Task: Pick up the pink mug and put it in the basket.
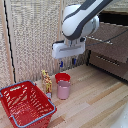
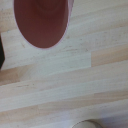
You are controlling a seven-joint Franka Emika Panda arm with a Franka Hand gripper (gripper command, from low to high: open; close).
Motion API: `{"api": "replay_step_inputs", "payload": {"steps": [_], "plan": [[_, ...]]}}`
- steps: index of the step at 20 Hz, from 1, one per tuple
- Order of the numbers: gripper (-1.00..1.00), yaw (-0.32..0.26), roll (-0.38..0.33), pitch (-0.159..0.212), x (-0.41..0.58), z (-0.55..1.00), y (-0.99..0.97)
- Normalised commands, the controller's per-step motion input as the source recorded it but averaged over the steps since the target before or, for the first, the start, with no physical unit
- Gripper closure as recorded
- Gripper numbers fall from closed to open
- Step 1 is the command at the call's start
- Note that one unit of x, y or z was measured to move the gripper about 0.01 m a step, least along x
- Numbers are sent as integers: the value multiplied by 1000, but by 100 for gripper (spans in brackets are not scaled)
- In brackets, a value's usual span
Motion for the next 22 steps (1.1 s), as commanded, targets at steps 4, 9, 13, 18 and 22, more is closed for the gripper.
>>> {"api": "replay_step_inputs", "payload": {"steps": [4, 9, 13, 18, 22], "plan": [[-100, 20, 0, 1, -201, -434, 0], [-100, 29, -1, 19, -88, -440, 0], [-100, 34, -24, 25, -5, -406, 0], [-100, 50, -31, 11, 0, -365, 0], [-100, 73, -23, 34, 7, -329, 0]]}}
